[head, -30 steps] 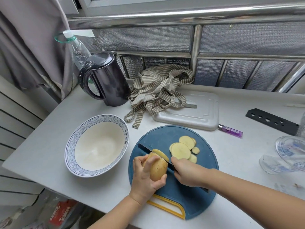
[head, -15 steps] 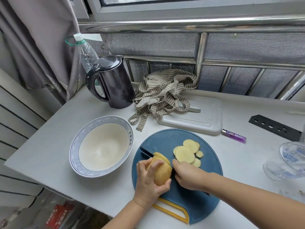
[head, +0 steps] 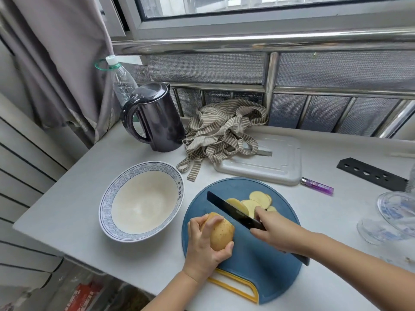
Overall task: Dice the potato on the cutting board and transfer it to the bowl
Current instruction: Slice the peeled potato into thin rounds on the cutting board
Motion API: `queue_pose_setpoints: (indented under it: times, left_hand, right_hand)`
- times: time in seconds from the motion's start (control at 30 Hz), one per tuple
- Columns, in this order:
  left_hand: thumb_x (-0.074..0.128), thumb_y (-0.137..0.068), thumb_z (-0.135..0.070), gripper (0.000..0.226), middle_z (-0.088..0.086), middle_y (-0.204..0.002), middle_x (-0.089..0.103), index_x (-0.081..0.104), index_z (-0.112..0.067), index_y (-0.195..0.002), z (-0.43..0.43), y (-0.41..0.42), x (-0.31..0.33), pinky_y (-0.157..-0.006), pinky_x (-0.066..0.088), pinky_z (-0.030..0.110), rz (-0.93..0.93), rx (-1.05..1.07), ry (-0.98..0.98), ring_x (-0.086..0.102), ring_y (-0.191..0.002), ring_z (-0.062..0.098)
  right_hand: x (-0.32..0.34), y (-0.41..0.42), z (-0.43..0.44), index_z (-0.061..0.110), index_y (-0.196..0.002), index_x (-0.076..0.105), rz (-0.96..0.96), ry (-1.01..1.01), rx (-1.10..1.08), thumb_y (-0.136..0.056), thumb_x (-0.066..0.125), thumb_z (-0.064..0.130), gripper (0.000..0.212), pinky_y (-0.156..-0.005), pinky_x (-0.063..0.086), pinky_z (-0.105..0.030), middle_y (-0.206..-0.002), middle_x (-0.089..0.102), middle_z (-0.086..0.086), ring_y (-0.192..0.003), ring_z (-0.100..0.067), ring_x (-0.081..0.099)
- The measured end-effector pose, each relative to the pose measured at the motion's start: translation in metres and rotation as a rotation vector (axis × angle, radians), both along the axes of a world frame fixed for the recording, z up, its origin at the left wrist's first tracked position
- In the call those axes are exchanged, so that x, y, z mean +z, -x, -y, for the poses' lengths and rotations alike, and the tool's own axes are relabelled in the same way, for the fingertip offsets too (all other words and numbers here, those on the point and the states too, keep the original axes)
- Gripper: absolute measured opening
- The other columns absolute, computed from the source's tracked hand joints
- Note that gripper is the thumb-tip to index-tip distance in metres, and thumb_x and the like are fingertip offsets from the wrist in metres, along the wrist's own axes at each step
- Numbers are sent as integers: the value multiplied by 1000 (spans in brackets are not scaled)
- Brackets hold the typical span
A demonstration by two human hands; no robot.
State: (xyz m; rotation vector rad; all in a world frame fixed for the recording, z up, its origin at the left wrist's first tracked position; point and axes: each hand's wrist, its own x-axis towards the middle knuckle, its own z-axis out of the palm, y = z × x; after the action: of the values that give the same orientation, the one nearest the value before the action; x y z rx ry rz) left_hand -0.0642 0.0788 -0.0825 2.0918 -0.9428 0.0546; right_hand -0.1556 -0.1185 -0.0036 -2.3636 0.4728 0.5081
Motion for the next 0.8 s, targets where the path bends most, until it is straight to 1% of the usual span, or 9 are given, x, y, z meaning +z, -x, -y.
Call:
queue_pose_setpoints:
  times: [0.13,0.2,0.3,0.4,0.5,0.63,0.67,0.73,0.8]
  left_hand:
    - [70,-66,-50,65,-13,-113,31,40,-51,-123,1,-1,1,-101,24,3,-21,7,-8,30,-122,-7]
    - [70,-66,-49,65,-16,-118,30,40,-51,-123,2,-1,4,-101,22,2,-32,1,-8,30,-121,-8]
    - [69,-66,-49,63,-17,-120,30,39,-54,-121,3,1,8,-99,21,0,-47,-3,-20,30,-120,-9]
    - [68,-66,-50,62,-20,-119,28,38,-55,-120,2,2,9,-98,20,-1,-54,1,-32,30,-120,-8]
    - [67,-67,-52,62,-24,-120,25,37,-57,-121,2,1,8,-98,21,0,-64,1,-47,30,-121,-5]
    - [67,-67,-52,62,-28,-121,23,37,-57,-121,3,2,8,-98,21,0,-75,9,-49,32,-120,-3]
    - [67,-67,-52,62,-29,-121,23,37,-57,-121,3,3,9,-98,21,0,-83,11,-50,33,-120,-1]
    - [67,-67,-53,62,-29,-122,22,36,-58,-121,3,3,10,-98,22,2,-96,15,-55,35,-120,2]
    - [67,-67,-52,63,-28,-123,23,35,-61,-121,2,4,9,-99,24,3,-108,12,-48,34,-122,2]
  right_hand:
    - [12,5,21,20,-95,34,-25,-71,12,-92,55,36,27,-39,43,-30,-83,51,-9,-46,-22,48]
    - [14,6,27,22,-96,32,-27,-143,-14,-92,58,37,30,-38,40,-30,-81,53,-11,-43,-21,45]
    - [19,8,30,22,-101,31,-52,-224,-37,-90,61,46,40,-39,40,-27,-83,58,-10,-38,-19,44]
    - [22,8,33,24,-102,32,-76,-319,-65,-86,59,59,47,-42,43,-27,-81,62,-6,-43,-20,47]
    - [21,9,39,26,-104,34,-51,-408,-104,-87,54,60,44,-41,43,-27,-82,66,-5,-45,-22,47]
    - [22,11,46,49,-122,40,-37,-514,-120,-90,55,57,37,-42,43,-25,-71,61,-5,-44,-20,45]
    - [23,12,47,49,-125,42,-40,-523,-114,-91,55,54,36,-41,42,-25,-68,60,-7,-42,-19,44]
    - [24,12,47,33,-122,53,-46,-522,-102,-94,53,50,32,-40,40,-24,-65,60,-10,-40,-20,41]
    - [23,14,47,15,-109,55,-41,-509,-109,-95,52,47,35,-40,39,-24,-64,61,-11,-39,-21,40]
